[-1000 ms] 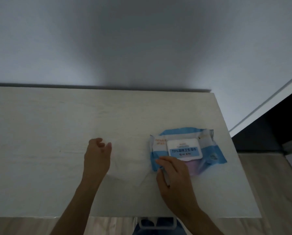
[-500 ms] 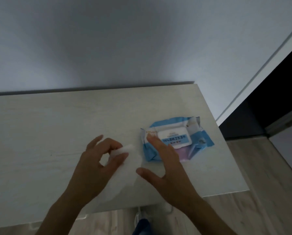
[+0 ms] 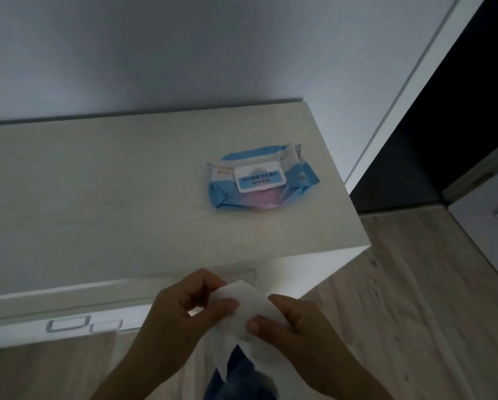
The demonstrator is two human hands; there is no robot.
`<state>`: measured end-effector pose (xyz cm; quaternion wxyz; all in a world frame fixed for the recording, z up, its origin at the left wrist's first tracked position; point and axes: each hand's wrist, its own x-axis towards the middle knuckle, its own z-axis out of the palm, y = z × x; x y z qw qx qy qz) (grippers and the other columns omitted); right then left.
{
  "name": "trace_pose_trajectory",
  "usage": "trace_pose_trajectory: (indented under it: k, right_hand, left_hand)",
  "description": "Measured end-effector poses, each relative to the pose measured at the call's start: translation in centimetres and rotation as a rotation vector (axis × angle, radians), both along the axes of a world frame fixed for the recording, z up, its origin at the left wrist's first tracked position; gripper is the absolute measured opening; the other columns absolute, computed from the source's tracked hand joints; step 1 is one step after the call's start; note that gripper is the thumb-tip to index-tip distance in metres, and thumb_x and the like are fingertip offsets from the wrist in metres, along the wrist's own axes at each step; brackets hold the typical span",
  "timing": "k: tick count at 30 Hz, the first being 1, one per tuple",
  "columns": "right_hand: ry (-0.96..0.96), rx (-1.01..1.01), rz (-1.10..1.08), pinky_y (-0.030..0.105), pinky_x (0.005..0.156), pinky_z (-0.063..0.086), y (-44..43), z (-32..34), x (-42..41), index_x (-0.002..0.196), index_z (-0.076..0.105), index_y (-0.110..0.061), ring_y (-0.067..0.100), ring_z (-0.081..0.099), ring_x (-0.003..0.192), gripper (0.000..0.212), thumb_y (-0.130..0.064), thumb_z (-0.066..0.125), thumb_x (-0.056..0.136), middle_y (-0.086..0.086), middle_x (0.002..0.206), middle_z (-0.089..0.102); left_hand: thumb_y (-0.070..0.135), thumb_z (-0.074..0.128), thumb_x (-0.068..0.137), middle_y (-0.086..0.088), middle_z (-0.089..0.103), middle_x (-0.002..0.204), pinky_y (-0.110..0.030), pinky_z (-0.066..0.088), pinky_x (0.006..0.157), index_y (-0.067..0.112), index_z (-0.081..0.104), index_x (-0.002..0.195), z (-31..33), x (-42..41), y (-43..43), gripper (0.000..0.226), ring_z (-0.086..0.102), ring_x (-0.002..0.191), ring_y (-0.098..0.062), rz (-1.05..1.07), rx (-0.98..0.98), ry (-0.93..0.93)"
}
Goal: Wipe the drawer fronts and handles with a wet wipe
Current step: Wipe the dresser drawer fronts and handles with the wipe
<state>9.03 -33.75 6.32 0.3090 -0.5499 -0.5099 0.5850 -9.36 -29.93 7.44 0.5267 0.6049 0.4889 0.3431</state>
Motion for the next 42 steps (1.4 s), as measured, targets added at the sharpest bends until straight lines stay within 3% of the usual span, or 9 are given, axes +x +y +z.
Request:
trace_pose_trajectory:
  k: [6, 9, 11, 13, 18, 22, 30, 33, 42]
  right_hand:
    - [-0.085, -0.174, 0.047, 0.006, 0.07, 0.043, -4.3, -3.6, 0.1, 0.085, 0.065, -0.057, -0.015, 0.06, 0.084, 0.023, -0.033, 0.067, 0.082, -0.039, 0.082, 0.064]
    - [-0.208, -0.284, -0.125, 0.0, 0.07, 0.044, -6.5, -6.7, 0.9, 0.081, 0.061, -0.072, -0.02, 0.059, 0.087, 0.053, -0.02, 0.06, 0.091, -0.043, 0.09, 0.062]
    - [-0.233, -0.325, -0.226, 0.002, 0.065, 0.047, -6.3, -6.3, 1.7, 0.072, 0.07, -0.058, -0.015, 0.062, 0.076, 0.032, -0.039, 0.058, 0.095, -0.027, 0.081, 0.07]
    - [-0.27, -0.241, -0.322, 0.012, 0.062, 0.05, -4.7, -5.2, 1.8, 0.063, 0.074, -0.035, -0.001, 0.066, 0.064, 0.028, -0.031, 0.066, 0.09, -0.005, 0.069, 0.072]
    - [-0.579, 0.312, -0.524, 0.03, 0.059, 0.051, -3.2, -5.2, 0.1, 0.092, 0.072, -0.031, 0.015, 0.062, 0.061, 0.018, -0.023, 0.057, 0.096, -0.002, 0.054, 0.061]
    - [-0.837, 0.834, -0.264, 0.028, 0.103, 0.043, -1.2, -10.4, -3.8, 0.136, 0.045, -0.012, 0.014, 0.049, 0.125, 0.061, 0.01, 0.043, 0.079, 0.007, 0.133, 0.057]
    - [-0.938, 0.958, -0.113, 0.041, 0.12, 0.018, 1.4, -19.0, -7.9, 0.144, 0.032, -0.007, 0.019, 0.024, 0.145, 0.055, -0.012, 0.041, 0.09, 0.006, 0.15, 0.035]
    - [-0.888, 0.985, -0.069, 0.042, 0.12, 0.018, 1.3, -19.2, -7.5, 0.144, 0.033, -0.007, 0.022, 0.028, 0.144, 0.055, -0.037, 0.038, 0.098, 0.008, 0.15, 0.038]
    - [-0.907, 1.367, -0.442, 0.028, 0.088, 0.035, 4.7, -19.9, -7.8, 0.117, 0.067, -0.021, 0.013, 0.056, 0.089, 0.023, -0.031, 0.057, 0.099, 0.0, 0.09, 0.07]
  left_hand:
    - [0.07, 0.073, 0.049, 0.021, 0.07, 0.083, -0.008, 0.046, 0.075, 0.058, 0.063, 0.091, -4.8, -2.0, -4.6, 0.045, 0.066, 0.079, 0.004, -0.066, -0.026, 0.248]
    - [0.074, 0.047, 0.084, 0.026, 0.059, 0.113, -0.003, 0.036, 0.091, 0.054, 0.051, 0.117, -5.5, -4.3, -3.5, 0.039, 0.053, 0.104, 0.013, -0.089, 0.317, 0.569]
    - [0.055, 0.041, 0.096, 0.01, 0.054, 0.123, -0.015, 0.034, 0.1, 0.029, 0.052, 0.126, -5.6, -5.7, -1.6, 0.041, 0.05, 0.113, -0.004, -0.053, 0.589, 0.73]
    - [0.04, 0.044, 0.097, -0.013, 0.056, 0.128, -0.029, 0.032, 0.104, 0.007, 0.053, 0.126, -5.3, -6.6, 0.7, 0.045, 0.049, 0.117, -0.023, -0.01, 0.803, 0.838]
    - [0.042, 0.041, 0.096, -0.027, 0.044, 0.144, -0.048, 0.027, 0.114, -0.003, 0.046, 0.134, -6.2, -8.7, 4.9, 0.059, 0.04, 0.133, -0.037, 0.047, 0.825, 0.988]
    - [0.056, 0.027, 0.1, -0.02, 0.032, 0.155, -0.039, 0.018, 0.119, 0.002, 0.038, 0.144, -8.2, -9.3, 5.8, 0.07, 0.03, 0.143, -0.03, -0.014, 0.753, 0.941]
    - [0.059, 0.018, 0.102, -0.018, 0.041, 0.152, -0.038, 0.022, 0.117, -0.001, 0.037, 0.147, -12.3, -9.8, 6.3, 0.077, 0.039, 0.14, -0.031, -0.082, 0.837, 1.054]
    - [0.06, 0.018, 0.102, -0.018, 0.042, 0.151, -0.036, 0.021, 0.116, -0.001, 0.037, 0.147, -12.4, -9.6, 6.3, 0.078, 0.039, 0.14, -0.029, -0.026, 0.846, 1.025]
    - [0.056, 0.02, 0.104, -0.02, 0.045, 0.148, -0.043, 0.027, 0.114, 0.001, 0.044, 0.145, -13.7, -9.6, 6.3, 0.072, 0.043, 0.137, -0.033, 0.011, 1.059, 1.071]
